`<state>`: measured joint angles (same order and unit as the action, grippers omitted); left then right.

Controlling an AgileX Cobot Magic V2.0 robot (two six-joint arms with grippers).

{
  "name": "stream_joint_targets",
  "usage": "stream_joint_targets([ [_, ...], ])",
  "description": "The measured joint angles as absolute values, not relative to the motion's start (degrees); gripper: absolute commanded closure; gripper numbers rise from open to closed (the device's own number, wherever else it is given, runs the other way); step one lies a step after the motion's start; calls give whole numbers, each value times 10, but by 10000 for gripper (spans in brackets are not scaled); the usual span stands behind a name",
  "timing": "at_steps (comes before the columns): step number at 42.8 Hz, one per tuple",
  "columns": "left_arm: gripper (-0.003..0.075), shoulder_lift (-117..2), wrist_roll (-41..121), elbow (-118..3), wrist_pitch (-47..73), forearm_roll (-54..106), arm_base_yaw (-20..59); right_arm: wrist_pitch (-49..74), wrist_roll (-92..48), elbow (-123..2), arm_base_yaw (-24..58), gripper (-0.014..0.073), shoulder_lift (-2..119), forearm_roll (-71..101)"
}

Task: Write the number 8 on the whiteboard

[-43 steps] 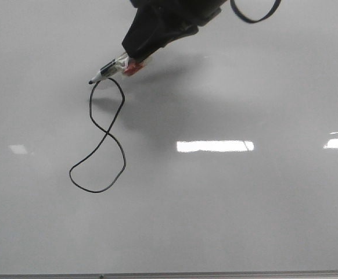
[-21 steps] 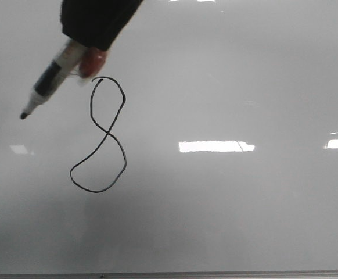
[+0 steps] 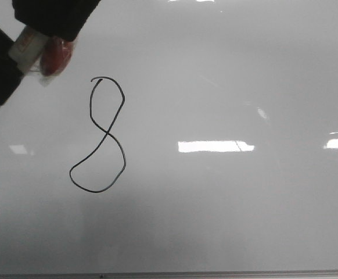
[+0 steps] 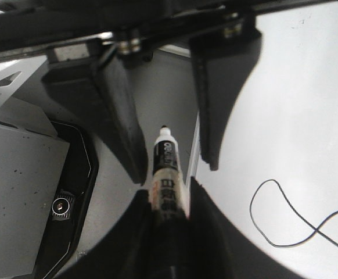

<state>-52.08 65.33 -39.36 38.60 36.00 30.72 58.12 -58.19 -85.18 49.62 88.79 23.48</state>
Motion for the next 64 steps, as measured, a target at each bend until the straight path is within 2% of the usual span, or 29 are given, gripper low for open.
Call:
stream_joint_targets([
  [5, 586, -521, 653, -394, 392, 359, 308, 581, -583, -852, 496, 652, 888, 241],
  [17, 591, -521, 653, -394, 401, 359, 308, 581, -585, -852, 496, 652, 888, 250],
  [20, 632, -521, 653, -394, 402, 360, 308, 581, -588, -852, 496, 652, 888, 253],
  [24, 743, -521, 653, -394, 402, 360, 308, 581, -594, -852, 496, 650, 888, 255],
  [26, 741, -521, 653, -394, 403, 360, 308, 581, -595, -852, 496, 632, 888, 257],
  [30, 741, -521, 653, -394, 403, 361, 308, 581, -595, -852, 496, 522, 888, 258],
  [38, 741, -521, 653, -394, 404, 361, 308, 576, -598, -853, 496, 139, 888, 278],
  [42, 741, -521, 653, -394, 404, 361, 308, 574, -598, -853, 496, 23, 887, 288],
  [47, 741, -521, 653, -394, 404, 361, 308, 573, -593, -853, 493, 46, 882, 290],
  [53, 741, -521, 598, -394, 402, 338, 297, 573, -555, -853, 457, 146, 854, 290],
  [57, 741, -521, 540, -394, 398, 318, 261, 566, -526, -832, 408, 202, 815, 290],
  [64, 741, -521, 441, -394, 383, 310, 146, 486, -442, -686, 305, 212, 701, 290],
])
